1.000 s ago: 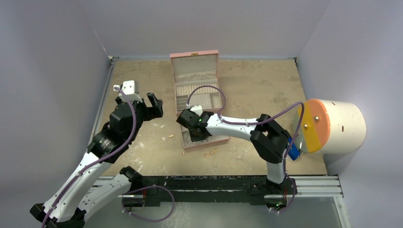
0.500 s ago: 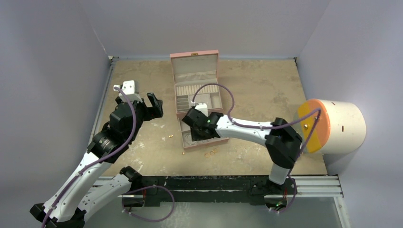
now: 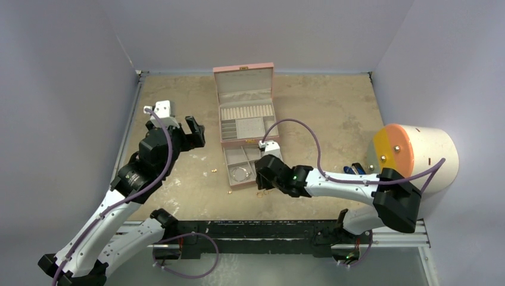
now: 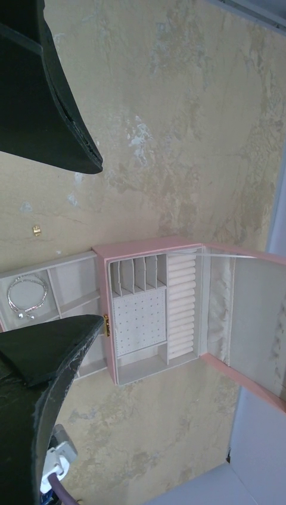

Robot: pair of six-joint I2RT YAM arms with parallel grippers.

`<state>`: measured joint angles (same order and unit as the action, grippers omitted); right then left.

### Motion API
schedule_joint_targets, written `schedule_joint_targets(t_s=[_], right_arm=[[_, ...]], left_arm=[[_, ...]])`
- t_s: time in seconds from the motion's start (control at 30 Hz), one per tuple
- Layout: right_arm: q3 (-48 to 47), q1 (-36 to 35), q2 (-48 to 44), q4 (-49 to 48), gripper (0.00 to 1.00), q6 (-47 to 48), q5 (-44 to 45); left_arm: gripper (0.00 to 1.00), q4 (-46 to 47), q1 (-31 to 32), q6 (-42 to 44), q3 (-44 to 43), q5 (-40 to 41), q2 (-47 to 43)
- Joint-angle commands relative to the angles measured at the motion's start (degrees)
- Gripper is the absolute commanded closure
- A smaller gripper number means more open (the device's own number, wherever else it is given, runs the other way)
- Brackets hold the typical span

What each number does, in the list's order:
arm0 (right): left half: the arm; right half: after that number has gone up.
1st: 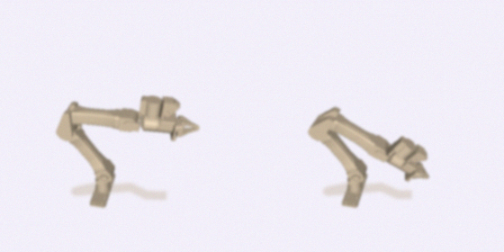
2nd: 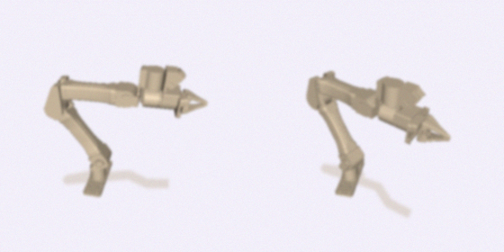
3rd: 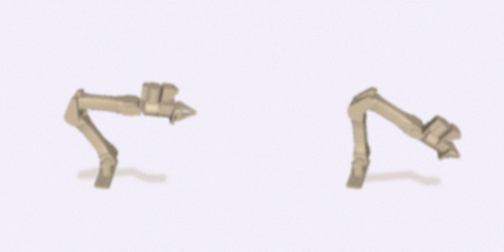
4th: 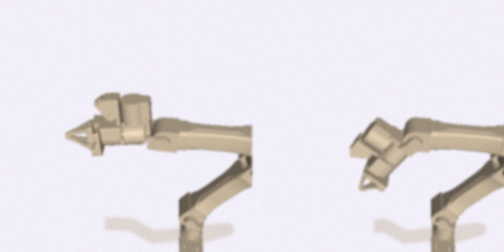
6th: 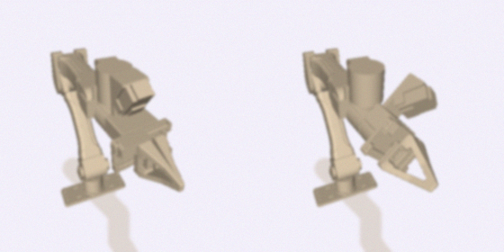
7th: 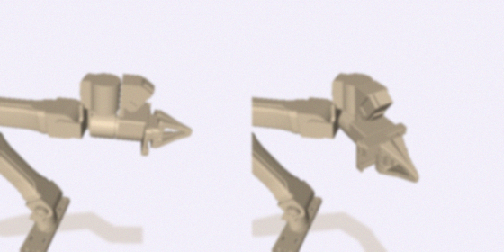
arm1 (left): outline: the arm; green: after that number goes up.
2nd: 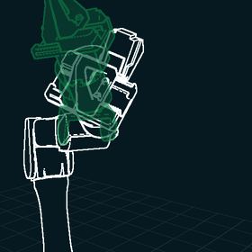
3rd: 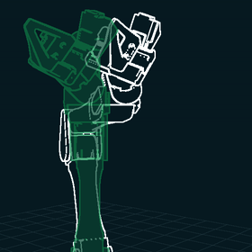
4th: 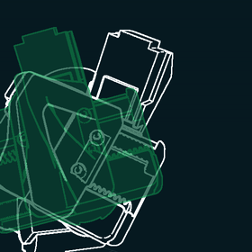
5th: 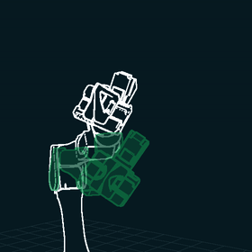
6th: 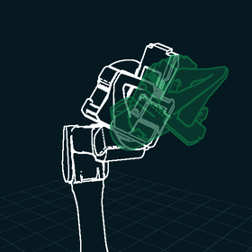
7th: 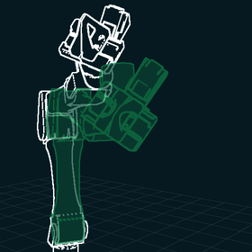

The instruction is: Organize the mixed jewelry

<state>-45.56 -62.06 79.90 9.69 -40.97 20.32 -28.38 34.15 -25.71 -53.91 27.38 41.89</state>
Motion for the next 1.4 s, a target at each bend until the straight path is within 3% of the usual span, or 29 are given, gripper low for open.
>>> schedule_joint_targets(t_s=[0.0, 0.23, 0.77, 1.37], right_arm=[[3.79, -2.29, -1.38, -11.82, 0.56, 1.24, 6.32], [7.12, -3.21, 2.32, -19.41, 0.59, -1.31, 8.47], [8.2, -6.49, 4.52, -15.5, 0.61, -10.12, 14.43], [6.1, -6.45, 9.96, -17.84, 0.7, -10.09, 15.59]], left_arm=[[0.12, 1.57, 0.12, 1.02, -1.01, 0.74, -0.06], [0.12, 1.6, 0.13, 0.93, -0.98, 0.84, 0.2], [0.12, 1.7, 0.13, 1.02, -0.93, 0.18, 0.39], [0.12, 1.62, 0.13, 1.02, -0.92, 0.48, 0.56]])
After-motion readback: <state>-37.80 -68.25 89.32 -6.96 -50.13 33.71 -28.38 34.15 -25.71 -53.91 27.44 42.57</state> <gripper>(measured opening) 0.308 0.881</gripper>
